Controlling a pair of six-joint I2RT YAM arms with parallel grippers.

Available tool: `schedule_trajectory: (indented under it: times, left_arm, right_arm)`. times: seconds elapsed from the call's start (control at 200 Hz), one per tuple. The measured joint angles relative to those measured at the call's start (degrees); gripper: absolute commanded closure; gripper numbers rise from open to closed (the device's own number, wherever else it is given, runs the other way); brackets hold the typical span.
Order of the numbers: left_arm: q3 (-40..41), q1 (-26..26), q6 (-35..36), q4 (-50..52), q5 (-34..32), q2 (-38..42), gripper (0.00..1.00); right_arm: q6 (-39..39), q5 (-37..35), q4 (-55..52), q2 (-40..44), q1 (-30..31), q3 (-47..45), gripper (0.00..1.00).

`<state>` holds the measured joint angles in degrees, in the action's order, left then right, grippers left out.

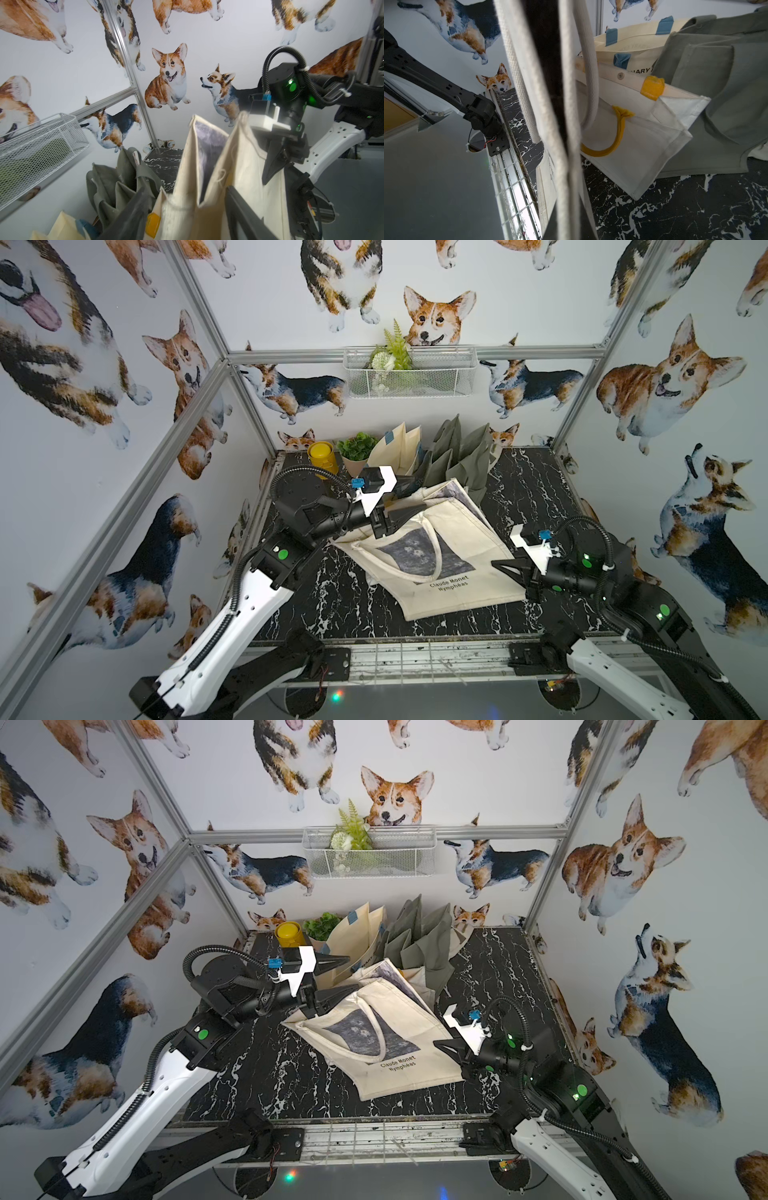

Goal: Put away the canvas bag
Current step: Press the canvas bag at the center of the board.

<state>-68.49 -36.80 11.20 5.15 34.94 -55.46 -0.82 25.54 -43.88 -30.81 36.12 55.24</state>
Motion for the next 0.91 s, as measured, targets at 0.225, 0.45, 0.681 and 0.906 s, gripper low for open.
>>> schedule_trajectory:
  times: [0.225,0.45,0.681,0.906]
  left_arm:
    - [-2.47,-6.97,8.48,6.93,-8.92,0.81,0.38]
    - [-5.49,-16.57,15.74,9.79,-16.74,-2.34,0.39]
    - [-8.07,-20.04,18.51,9.75,-20.55,-6.75,0.39]
    - [-10.58,-21.84,18.34,8.79,-19.78,-11.85,0.39]
  right_arm:
    - [12.24,-4.31,-7.1,1.31,0.02,7.3,1.0]
    - [20.22,-10.64,-18.93,2.51,0.0,13.53,1.0]
    - [26.05,-19.85,-30.05,5.99,0.26,21.62,1.0]
    - [32.44,-32.24,-41.31,3.56,4.85,32.3,1.0]
